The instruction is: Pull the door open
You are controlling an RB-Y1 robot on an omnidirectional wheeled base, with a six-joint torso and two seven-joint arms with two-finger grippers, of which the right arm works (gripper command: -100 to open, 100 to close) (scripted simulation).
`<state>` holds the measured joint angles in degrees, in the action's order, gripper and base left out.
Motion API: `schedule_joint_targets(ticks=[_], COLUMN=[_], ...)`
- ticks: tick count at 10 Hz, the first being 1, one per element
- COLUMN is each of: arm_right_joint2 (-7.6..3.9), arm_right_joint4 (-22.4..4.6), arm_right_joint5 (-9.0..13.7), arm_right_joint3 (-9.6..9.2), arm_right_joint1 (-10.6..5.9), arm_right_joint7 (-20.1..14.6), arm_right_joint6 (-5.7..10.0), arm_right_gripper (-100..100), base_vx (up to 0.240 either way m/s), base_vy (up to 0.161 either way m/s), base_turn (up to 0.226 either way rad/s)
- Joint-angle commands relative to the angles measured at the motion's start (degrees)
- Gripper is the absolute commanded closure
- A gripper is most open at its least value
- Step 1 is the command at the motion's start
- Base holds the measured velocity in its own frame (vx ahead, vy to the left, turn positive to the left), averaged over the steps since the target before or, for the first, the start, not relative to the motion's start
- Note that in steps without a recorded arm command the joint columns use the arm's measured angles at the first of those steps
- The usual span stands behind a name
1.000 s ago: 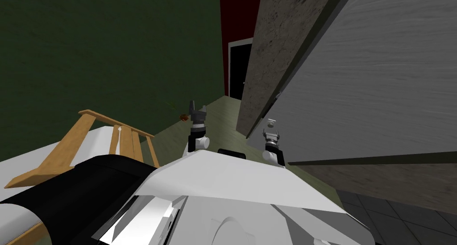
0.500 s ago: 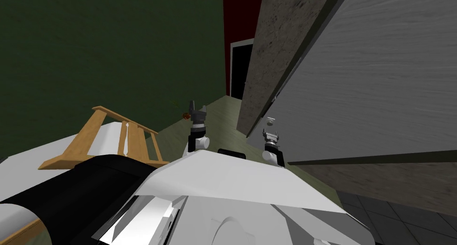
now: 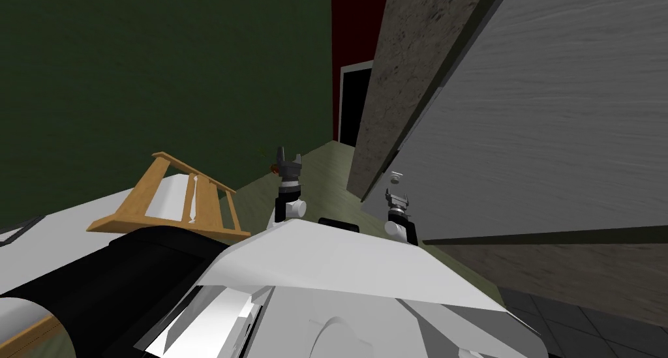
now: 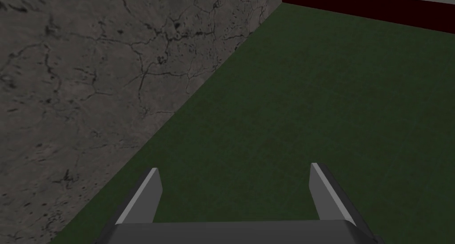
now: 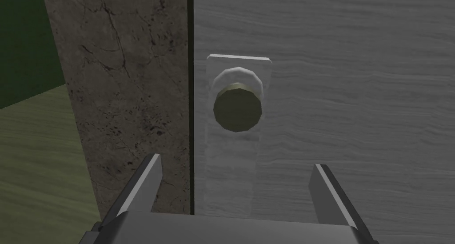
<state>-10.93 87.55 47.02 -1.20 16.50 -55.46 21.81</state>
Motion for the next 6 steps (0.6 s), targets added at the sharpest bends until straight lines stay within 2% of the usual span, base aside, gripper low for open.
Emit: schedule_joint_targets(ticks=[1, 5, 6], arm_right_joint2=[-1.29, -4.76, -4.24], arm_right_joint4=[-1.3, -4.0, -3.6], arm_right_joint5=[0.6, 2.2, 1.9], arm_right_joint3=[1.16, 4.22, 3.6], arm_right_joint1=[-0.59, -1.21, -1.05], arm_right_joint7=[-1.3, -4.3, -3.8], arm_right_joint6=[0.33, 1.21, 1.23], arm_right_gripper=[-100, -100, -100], base_vx=[0.199, 0.201, 0.084], base_vy=[-0.004, -0.03, -0.027], base_turn=[0.151, 0.145, 0.027])
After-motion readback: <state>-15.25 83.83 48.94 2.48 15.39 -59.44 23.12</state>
